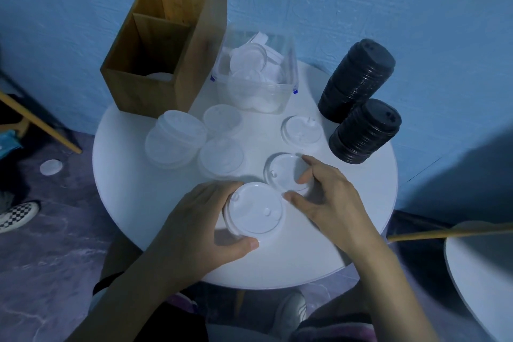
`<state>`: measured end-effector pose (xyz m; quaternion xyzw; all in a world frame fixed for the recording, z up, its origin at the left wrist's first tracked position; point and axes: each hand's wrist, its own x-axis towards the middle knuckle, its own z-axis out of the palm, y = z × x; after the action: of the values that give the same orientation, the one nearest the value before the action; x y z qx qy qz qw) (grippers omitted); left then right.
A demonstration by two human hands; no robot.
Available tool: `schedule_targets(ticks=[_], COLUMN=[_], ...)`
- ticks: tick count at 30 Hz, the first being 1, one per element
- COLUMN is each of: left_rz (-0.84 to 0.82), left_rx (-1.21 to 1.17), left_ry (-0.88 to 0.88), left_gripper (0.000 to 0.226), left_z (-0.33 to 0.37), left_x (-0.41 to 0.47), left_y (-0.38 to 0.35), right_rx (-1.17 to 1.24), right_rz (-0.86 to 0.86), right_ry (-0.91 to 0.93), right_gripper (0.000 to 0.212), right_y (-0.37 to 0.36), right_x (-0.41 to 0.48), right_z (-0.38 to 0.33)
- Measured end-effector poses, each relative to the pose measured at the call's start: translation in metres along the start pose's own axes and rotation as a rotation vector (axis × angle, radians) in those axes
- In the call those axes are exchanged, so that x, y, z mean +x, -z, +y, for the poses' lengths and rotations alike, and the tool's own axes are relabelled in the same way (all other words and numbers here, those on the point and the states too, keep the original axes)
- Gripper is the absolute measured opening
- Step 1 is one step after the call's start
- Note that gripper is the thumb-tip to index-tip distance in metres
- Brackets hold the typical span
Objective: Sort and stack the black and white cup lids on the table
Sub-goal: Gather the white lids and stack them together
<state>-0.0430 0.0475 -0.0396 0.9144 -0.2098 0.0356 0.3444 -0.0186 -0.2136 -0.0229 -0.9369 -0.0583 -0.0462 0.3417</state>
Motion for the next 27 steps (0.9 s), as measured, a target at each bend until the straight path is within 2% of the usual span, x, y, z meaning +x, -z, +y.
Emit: schedule_targets(ticks=[3, 6, 9, 11, 14, 16, 21, 27], left_rz=[0.022, 0.073, 0.125, 0.147, 0.136, 0.116, 0.099, 0.12], left_rx=[-0.01, -0.008, 0.04, 0.051, 0.047, 0.041, 0.047, 0.016], left_ry=[0.022, 0.07, 0.095, 0.114, 0.122, 0.11, 0.059, 0.079], left_gripper=[0.079, 0.08, 0.082, 0.083, 0.082, 0.081, 0.075, 0.07], left_z=[0.002, 0.008, 0.015, 0.017, 0.016, 0.012, 0.009, 0.008], left_x=[0.001, 0.002, 0.005, 0.007, 0.007, 0.006, 0.001, 0.002], left_y=[-0.002, -0.006, -0.012, -0.014, -0.016, -0.014, -0.01, -0.013], right_rx=[0.081, 0.268, 0.371, 0.344, 0.145, 0.082, 0.084, 0.079], right_rz=[0.042, 0.121, 0.126, 0.083, -0.006, 0.001, 0.069, -0.09], right_ry=[-0.01, -0.105, -0.156, -0.113, -0.054, -0.065, -0.081, -0.011], right_gripper=[0.04, 0.045, 0.057, 0.058, 0.06, 0.066, 0.079, 0.082], right_y=[0.002, 0.005, 0.004, -0.001, -0.012, -0.017, -0.024, -0.018], right_x=[-0.001, -0.007, -0.016, -0.024, -0.031, -0.031, -0.032, -0.032], right_z=[-0.001, -0.006, -0.02, -0.032, -0.042, -0.044, -0.048, -0.049])
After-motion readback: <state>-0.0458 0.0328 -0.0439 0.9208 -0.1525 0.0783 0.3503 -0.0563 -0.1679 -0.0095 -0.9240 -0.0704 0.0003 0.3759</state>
